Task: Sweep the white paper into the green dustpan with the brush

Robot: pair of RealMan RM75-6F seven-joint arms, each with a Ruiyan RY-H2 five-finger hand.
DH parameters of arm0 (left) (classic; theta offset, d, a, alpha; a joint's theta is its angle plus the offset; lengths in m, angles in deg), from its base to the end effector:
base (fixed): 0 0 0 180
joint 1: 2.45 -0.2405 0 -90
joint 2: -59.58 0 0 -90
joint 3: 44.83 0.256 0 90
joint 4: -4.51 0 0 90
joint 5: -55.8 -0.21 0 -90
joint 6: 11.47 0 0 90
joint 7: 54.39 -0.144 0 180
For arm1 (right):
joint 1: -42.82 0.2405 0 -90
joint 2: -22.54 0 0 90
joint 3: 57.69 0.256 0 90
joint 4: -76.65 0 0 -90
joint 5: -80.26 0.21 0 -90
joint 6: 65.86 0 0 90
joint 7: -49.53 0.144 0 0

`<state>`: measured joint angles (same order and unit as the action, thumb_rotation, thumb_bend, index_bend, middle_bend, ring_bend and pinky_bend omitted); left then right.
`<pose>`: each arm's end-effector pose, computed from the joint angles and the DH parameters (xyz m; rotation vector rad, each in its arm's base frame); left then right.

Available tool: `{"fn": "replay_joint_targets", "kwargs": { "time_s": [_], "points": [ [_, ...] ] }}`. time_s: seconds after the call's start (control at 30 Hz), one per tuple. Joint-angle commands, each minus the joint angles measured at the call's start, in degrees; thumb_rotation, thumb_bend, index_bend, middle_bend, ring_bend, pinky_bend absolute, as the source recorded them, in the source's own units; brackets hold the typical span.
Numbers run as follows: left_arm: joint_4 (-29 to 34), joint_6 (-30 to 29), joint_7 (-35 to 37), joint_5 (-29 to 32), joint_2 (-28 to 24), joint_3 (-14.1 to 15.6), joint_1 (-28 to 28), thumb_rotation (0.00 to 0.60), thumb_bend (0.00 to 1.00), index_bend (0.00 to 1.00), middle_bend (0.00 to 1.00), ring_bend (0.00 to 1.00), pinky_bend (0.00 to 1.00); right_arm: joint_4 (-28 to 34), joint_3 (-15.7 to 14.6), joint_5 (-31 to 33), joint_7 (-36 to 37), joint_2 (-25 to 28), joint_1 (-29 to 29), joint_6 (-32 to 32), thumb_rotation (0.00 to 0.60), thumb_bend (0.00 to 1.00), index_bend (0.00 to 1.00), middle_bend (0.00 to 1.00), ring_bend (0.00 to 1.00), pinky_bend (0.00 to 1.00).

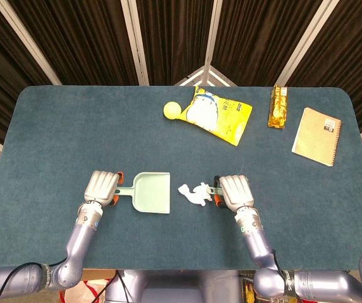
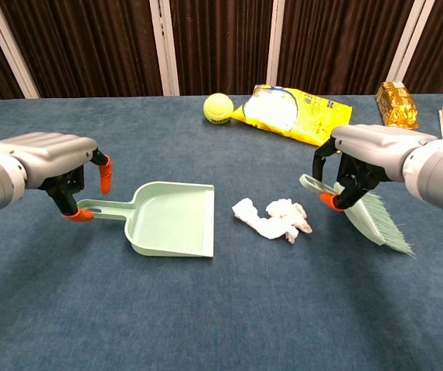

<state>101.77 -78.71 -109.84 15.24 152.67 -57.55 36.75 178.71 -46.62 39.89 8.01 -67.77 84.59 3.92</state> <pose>-0.1474 0.3074 -0.0271 -1.7583 -0.9208 -0.5630 -0.1320 -0.3040 -0.0147 1.6902 -1.1090 0.7484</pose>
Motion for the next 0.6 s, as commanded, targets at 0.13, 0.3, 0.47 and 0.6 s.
{"fn": "replay_joint_targets", "kwargs": {
  "time_s": [0.13, 0.3, 0.47, 0.6],
  "points": [
    [-0.66, -1.06, -0.63, 3.71, 1.82, 0.25, 2.02, 0.600, 0.37, 0.42, 0.98, 0.96, 0.98, -0.31, -0.18, -0.12, 0.58, 0.26, -0.06, -0.25, 0.600, 0.48, 0.81, 0.95, 0.97, 0.91],
    [-1.05, -1.60, -0.22, 4.88, 2.60, 0.32, 2.91, 0.600, 0.40, 0.46, 0.98, 0.96, 0.98, -0.45, -0.33, -0.23, 0.95, 0.48, -0.05, -0.51, 0.600, 0.48, 0.81, 0.95, 0.97, 0.91],
    [-1.88, -2.26, 0.32, 5.14, 3.36, 0.70, 3.54, 0.600, 0.51, 0.62, 1.00, 0.97, 1.00, -0.42, -0.53, -0.24, 1.10, 0.56, -0.03, -0.65, 0.600, 0.49, 0.81, 0.95, 0.97, 0.91],
    [-2.27, -2.87, 1.29, 4.27, 3.66, 1.00, 3.68, 0.600, 0.58, 0.71, 1.00, 0.99, 1.00, -0.54, -0.69, 0.00, 0.85, 0.13, 0.09, -0.52, 0.600, 0.49, 0.81, 0.95, 0.97, 0.91]
  ]
}}
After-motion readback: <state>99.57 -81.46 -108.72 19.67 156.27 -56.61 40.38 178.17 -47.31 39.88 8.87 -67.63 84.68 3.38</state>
